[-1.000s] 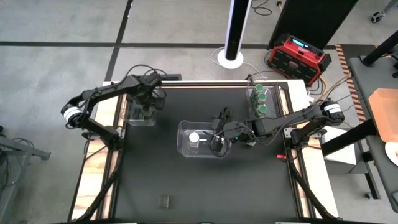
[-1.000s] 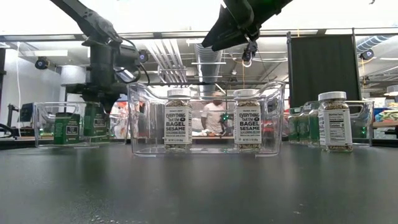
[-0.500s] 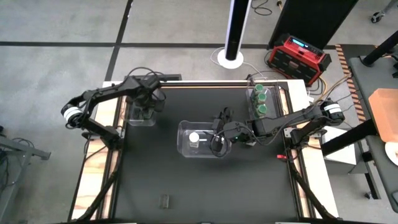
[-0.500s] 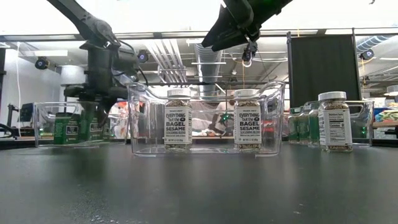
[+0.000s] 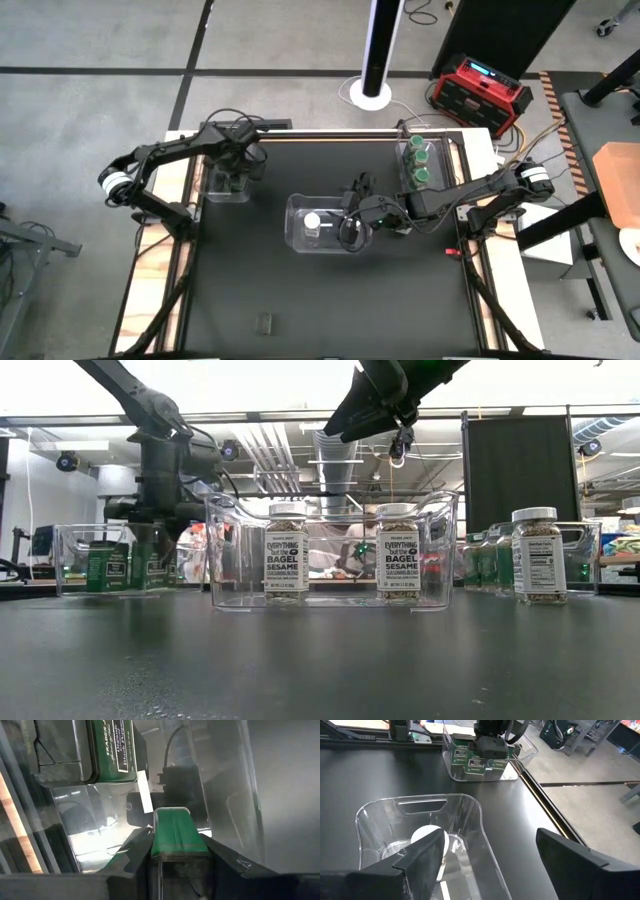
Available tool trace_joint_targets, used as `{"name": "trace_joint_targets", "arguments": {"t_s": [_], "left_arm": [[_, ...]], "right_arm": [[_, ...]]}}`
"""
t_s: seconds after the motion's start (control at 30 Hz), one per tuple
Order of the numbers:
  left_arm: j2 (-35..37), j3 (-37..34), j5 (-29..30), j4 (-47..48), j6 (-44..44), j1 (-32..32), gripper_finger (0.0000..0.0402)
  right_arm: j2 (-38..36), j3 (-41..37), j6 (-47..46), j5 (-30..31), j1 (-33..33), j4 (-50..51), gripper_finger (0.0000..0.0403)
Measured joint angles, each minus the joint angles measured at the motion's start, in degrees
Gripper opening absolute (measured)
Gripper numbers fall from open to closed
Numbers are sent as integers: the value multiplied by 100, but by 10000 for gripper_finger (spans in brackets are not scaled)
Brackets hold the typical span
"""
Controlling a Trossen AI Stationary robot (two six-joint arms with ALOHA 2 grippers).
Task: Sort spices by type
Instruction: Put the black seasoning can into the top left transparent bin
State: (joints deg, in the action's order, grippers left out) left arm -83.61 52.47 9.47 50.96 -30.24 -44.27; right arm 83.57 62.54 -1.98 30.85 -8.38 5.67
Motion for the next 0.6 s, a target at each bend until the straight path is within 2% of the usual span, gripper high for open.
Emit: {"name": "trace_joint_targets", "arguments": {"t_s": [0.6], "left_arm": [[122, 163, -2, 76, 214, 0, 140]], "right_arm": [[0, 0, 0, 0, 1, -30, 317]]}}
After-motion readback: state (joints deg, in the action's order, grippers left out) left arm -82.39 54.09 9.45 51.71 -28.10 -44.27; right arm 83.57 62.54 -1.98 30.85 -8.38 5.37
